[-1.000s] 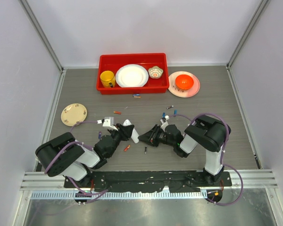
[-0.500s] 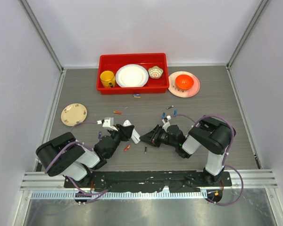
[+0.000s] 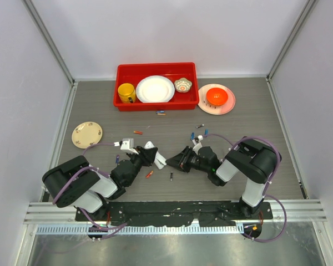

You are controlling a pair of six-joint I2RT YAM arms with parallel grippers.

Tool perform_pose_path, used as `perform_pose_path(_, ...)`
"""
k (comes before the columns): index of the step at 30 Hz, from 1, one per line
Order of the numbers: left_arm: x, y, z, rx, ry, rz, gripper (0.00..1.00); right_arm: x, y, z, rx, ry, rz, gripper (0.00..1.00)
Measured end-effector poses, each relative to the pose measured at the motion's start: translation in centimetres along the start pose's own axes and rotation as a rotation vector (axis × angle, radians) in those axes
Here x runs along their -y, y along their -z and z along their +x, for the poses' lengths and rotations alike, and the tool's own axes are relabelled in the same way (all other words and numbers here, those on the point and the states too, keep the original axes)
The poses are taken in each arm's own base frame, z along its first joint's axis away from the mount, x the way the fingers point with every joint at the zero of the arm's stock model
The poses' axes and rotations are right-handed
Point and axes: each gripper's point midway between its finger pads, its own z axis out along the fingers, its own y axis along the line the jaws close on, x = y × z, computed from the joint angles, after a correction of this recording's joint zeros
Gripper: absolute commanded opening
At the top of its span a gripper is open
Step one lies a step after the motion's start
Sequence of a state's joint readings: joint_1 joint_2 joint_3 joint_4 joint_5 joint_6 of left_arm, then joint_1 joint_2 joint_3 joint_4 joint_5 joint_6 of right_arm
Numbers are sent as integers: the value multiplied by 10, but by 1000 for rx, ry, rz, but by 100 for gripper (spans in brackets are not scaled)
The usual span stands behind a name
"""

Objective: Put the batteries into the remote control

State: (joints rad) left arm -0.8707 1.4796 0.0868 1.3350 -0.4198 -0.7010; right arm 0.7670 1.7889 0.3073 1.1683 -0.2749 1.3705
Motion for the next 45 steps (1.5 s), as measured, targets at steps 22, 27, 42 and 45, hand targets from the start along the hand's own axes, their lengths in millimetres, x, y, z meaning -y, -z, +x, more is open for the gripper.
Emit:
perform_pose_path(22, -1, 4, 0, 3, 4, -5, 0, 15, 8, -15, 41, 17, 46, 30)
perform_pose_path(27, -3, 5, -4, 17, 2, -20, 0, 15, 12, -16, 46, 28, 48, 36)
perform_pose_path(42, -5, 8, -39, 115, 7, -91, 0, -26, 29, -32, 79, 266, 98, 52)
perform_pose_path(45, -11, 10, -42, 118, -13, -122, 0, -27, 34, -41, 98, 351, 172, 52)
